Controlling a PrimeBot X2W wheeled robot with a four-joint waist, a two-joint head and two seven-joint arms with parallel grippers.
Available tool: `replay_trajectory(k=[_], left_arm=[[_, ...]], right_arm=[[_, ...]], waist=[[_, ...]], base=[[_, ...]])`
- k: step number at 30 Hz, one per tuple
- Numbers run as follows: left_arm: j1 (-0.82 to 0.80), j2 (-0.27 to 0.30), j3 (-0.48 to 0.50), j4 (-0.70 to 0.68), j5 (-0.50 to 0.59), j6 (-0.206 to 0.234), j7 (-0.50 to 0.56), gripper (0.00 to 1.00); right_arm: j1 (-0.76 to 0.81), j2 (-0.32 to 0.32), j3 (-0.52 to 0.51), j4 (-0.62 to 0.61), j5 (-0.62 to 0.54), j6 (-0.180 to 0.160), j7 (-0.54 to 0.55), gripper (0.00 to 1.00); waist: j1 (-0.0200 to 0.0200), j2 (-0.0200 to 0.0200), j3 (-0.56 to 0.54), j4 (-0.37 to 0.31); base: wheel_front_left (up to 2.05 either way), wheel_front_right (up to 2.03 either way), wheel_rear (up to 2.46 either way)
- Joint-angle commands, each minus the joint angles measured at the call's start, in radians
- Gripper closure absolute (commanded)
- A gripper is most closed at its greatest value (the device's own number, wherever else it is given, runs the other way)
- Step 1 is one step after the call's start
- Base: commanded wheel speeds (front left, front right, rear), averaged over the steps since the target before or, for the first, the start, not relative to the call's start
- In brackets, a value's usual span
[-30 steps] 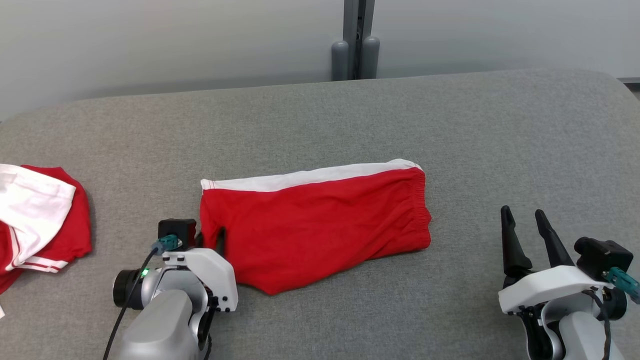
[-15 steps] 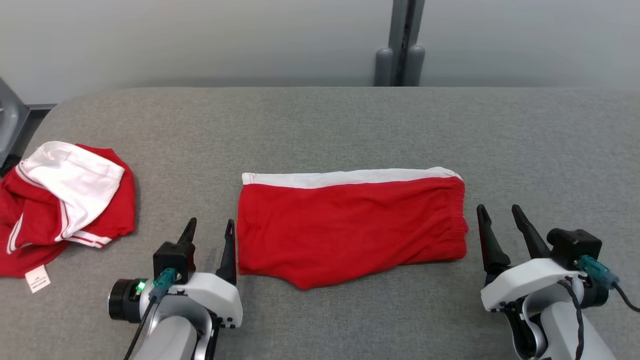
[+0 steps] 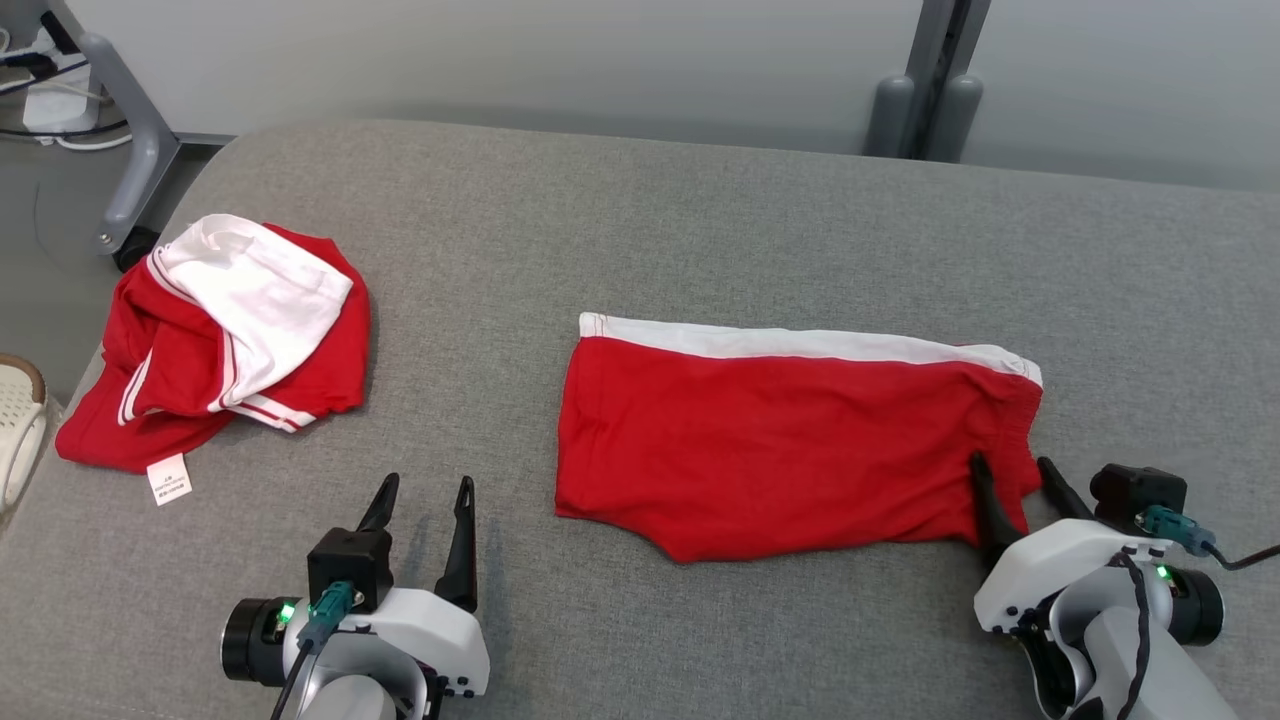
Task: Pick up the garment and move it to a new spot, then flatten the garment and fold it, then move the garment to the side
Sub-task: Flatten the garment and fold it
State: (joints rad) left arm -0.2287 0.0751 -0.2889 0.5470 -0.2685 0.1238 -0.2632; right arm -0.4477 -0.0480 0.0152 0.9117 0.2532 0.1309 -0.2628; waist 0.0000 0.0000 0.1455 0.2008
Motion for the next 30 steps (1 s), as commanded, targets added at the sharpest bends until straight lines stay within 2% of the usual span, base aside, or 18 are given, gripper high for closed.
replay_trajectory(k=[1, 8, 9, 10, 11, 12, 13, 20, 25, 30], left_arm=[[0.008, -0.002, 0.010, -0.001, 0.015, -0.008, -0.002, 0.00], [0.000, -0.014, 0.030, -0.003, 0.039, -0.025, -0.002, 0.00], [0.001, -0.015, 0.032, -0.004, 0.042, -0.027, -0.002, 0.00], [0.001, -0.015, 0.032, -0.004, 0.042, -0.027, -0.002, 0.00], [0.002, -0.016, 0.034, -0.004, 0.043, -0.028, -0.002, 0.00], [0.004, -0.018, 0.034, -0.002, 0.047, -0.031, -0.002, 0.00], [0.006, -0.018, 0.037, 0.000, 0.049, -0.034, -0.002, 0.00], [0.020, -0.022, 0.043, 0.014, 0.059, -0.044, -0.002, 0.00], [0.024, -0.022, 0.043, 0.025, 0.059, -0.051, -0.002, 0.00], [0.029, -0.022, 0.028, 0.032, 0.040, -0.046, -0.002, 0.00]], right_arm=[[-0.019, -0.006, 0.005, 0.040, 0.007, 0.000, 0.007, 0.00], [-0.046, 0.002, 0.084, 0.145, 0.079, 0.000, 0.025, 0.00], [-0.046, 0.004, 0.101, 0.147, 0.097, 0.001, 0.025, 0.24], [-0.046, 0.004, 0.101, 0.147, 0.097, 0.001, 0.025, 0.24], [-0.046, 0.005, 0.118, 0.149, 0.109, 0.001, 0.024, 0.56], [-0.047, 0.005, 0.130, 0.150, 0.121, 0.001, 0.022, 0.80], [-0.047, 0.004, 0.139, 0.149, 0.135, 0.001, 0.019, 1.00], [-0.062, -0.033, 0.102, 0.135, 0.164, -0.001, 0.000, 1.00], [-0.074, -0.061, 0.076, 0.078, 0.162, 0.000, -0.003, 1.00], [-0.068, -0.054, 0.119, -0.009, 0.161, 0.000, -0.003, 1.00]], waist=[[0.0000, 0.0000, 0.013, 0.010], [0.0000, 0.0000, 0.034, 0.021], [0.0000, 0.0000, 0.035, 0.021], [0.0000, 0.0000, 0.035, 0.021], [0.0000, 0.0000, 0.036, 0.020], [0.0000, 0.0000, 0.036, 0.018], [0.0000, 0.0000, 0.037, 0.017], [0.0000, 0.0000, 0.026, -0.005], [0.0000, 0.0000, 0.016, -0.028], [0.0000, 0.0000, 0.007, -0.048]], base=[[0.00, 0.00, 0.00], [0.00, 0.00, 0.00], [0.00, 0.00, 0.00], [0.00, 0.00, 0.00], [0.00, 0.00, 0.00], [0.00, 0.00, 0.00], [0.00, 0.00, 0.00], [0.00, 0.00, 0.00], [0.00, 0.00, 0.00], [0.00, 0.00, 0.00]])
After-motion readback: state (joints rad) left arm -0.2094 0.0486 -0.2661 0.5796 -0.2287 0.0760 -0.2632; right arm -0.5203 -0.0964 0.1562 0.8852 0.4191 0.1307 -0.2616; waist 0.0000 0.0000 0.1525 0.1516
